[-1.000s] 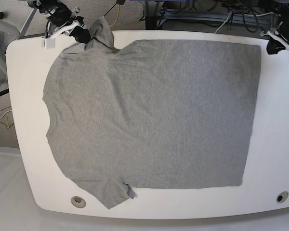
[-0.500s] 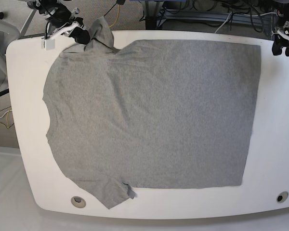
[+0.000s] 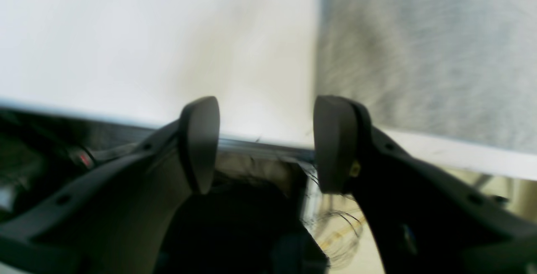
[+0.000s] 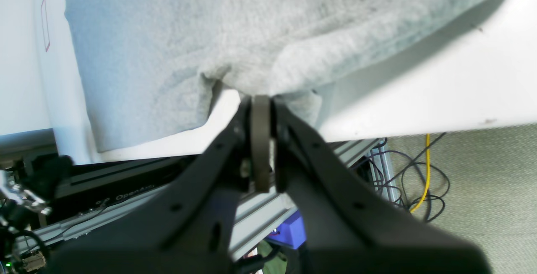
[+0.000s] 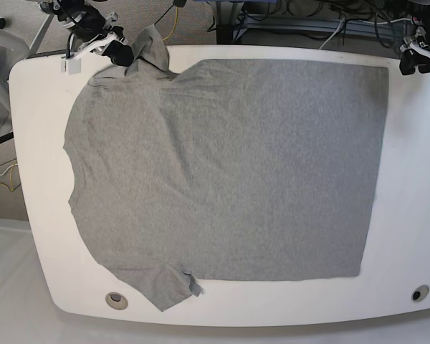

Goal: Fold the T-shirt properly
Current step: 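Release and reposition the left gripper on the shirt corner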

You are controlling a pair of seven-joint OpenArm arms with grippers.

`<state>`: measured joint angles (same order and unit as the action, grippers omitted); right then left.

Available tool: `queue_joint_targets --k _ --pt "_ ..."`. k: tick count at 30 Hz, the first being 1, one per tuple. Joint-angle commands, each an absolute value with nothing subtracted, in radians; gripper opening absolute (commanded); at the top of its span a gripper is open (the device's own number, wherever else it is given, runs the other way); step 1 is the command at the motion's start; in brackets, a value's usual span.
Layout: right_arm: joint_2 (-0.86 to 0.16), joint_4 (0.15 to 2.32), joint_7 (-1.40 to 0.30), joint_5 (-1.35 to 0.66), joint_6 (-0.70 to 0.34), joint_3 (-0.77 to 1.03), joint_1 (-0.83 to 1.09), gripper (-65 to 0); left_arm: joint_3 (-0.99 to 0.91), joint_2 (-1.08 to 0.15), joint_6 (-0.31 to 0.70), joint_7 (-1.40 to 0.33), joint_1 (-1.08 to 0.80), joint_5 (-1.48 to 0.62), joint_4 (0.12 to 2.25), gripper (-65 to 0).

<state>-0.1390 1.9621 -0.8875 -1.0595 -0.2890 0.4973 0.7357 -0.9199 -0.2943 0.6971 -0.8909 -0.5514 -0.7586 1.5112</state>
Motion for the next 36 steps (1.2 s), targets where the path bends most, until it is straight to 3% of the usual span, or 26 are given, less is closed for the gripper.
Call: queue_joint_targets --k 1,18,36 --pt "-0.150 1.977 -0.877 -1.079 -0.298 0.503 0.745 -64.6 -0.926 -0.312 0.698 -0.878 -0.527 -0.769 1.449 -31.9" --pt "-0.163 1.977 -0.878 -1.079 -0.298 0.503 0.746 -64.6 -0.900 -0.314 0.698 -0.878 -0.490 -0.771 1.417 -31.9" --pt "-0.165 1.977 -0.878 -1.079 -0.298 0.503 0.746 -64.6 -0.917 -0.249 0.698 -0.880 -0.529 -0.773 1.646 -31.9"
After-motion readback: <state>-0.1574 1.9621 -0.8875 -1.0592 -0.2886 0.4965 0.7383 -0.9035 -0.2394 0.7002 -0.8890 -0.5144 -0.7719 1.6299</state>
